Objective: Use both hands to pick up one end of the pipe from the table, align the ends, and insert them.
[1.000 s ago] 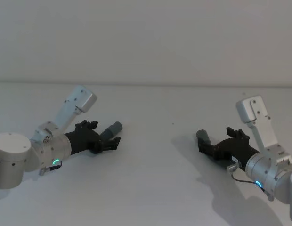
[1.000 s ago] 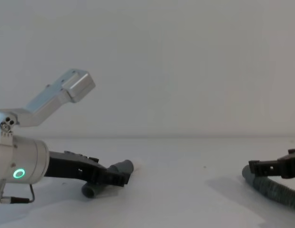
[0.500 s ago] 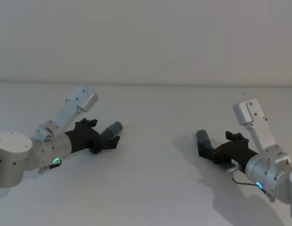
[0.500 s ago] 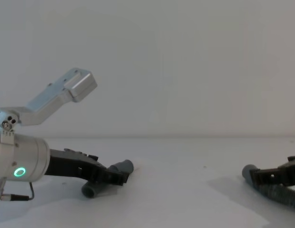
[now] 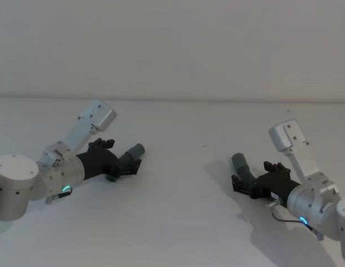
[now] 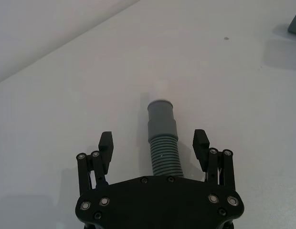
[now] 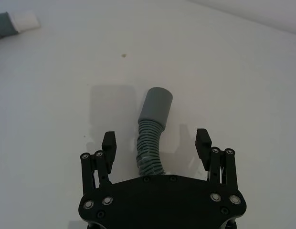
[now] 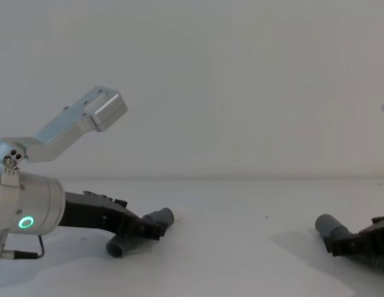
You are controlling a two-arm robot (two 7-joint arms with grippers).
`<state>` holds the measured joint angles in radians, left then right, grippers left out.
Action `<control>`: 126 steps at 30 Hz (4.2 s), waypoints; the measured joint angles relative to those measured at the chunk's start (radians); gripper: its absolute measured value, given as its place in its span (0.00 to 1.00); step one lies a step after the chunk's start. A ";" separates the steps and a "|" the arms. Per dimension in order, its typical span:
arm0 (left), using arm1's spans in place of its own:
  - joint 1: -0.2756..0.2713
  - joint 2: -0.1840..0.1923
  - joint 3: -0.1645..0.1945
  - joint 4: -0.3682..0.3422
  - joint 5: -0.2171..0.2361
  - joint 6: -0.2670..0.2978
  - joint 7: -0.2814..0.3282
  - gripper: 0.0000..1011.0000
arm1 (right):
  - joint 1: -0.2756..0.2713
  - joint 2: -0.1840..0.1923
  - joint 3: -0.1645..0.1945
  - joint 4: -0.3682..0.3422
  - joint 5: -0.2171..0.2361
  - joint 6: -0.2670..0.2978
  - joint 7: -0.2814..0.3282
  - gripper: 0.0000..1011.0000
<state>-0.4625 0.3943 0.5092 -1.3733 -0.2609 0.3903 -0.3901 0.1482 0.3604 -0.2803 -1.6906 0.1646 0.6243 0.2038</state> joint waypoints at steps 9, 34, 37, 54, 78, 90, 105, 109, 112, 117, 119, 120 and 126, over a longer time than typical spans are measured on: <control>-0.001 0.000 0.000 0.000 0.003 -0.001 0.001 0.99 | 0.008 -0.008 -0.005 0.015 -0.006 0.012 0.008 0.99; -0.001 0.000 0.000 0.000 0.005 -0.001 0.002 0.99 | 0.017 -0.027 -0.003 0.033 -0.008 0.034 0.022 0.99; -0.001 -0.001 -0.001 0.000 0.005 0.001 0.001 0.99 | 0.017 -0.028 -0.002 0.034 -0.008 0.034 0.022 0.99; 0.005 -0.005 -0.012 -0.006 -0.014 0.080 -0.017 0.99 | 0.018 -0.030 -0.002 0.035 -0.008 0.037 0.024 0.99; 0.008 -0.006 -0.016 -0.010 -0.023 0.111 -0.025 0.79 | 0.018 -0.030 -0.002 0.035 -0.008 0.037 0.024 0.99; 0.009 -0.006 -0.016 -0.010 -0.023 0.115 -0.026 0.73 | 0.018 -0.030 -0.002 0.035 -0.008 0.037 0.024 0.99; 0.009 -0.006 -0.016 -0.010 -0.023 0.117 -0.026 0.63 | 0.018 -0.030 -0.002 0.035 -0.008 0.037 0.024 0.89; 0.009 -0.006 -0.016 -0.010 -0.023 0.117 -0.026 0.60 | 0.018 -0.030 -0.002 0.035 -0.008 0.037 0.024 0.78; 0.009 -0.006 -0.016 -0.009 -0.023 0.117 -0.026 0.58 | 0.018 -0.030 -0.002 0.035 -0.008 0.037 0.024 0.68; 0.009 -0.006 -0.016 -0.009 -0.023 0.117 -0.026 0.55 | 0.018 -0.030 -0.002 0.035 -0.008 0.037 0.024 0.53; 0.009 -0.006 -0.016 -0.009 -0.023 0.118 -0.026 0.53 | 0.018 -0.030 -0.002 0.035 -0.008 0.037 0.024 0.45; 0.009 -0.006 -0.016 -0.009 -0.023 0.118 -0.026 0.53 | 0.018 -0.030 -0.002 0.035 -0.008 0.037 0.024 0.45; 0.009 -0.006 -0.016 -0.009 -0.023 0.118 -0.025 0.49 | 0.018 -0.030 -0.002 0.035 -0.008 0.037 0.024 0.23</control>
<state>-0.4532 0.3881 0.4930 -1.3825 -0.2839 0.5082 -0.4155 0.1661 0.3302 -0.2826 -1.6554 0.1569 0.6613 0.2275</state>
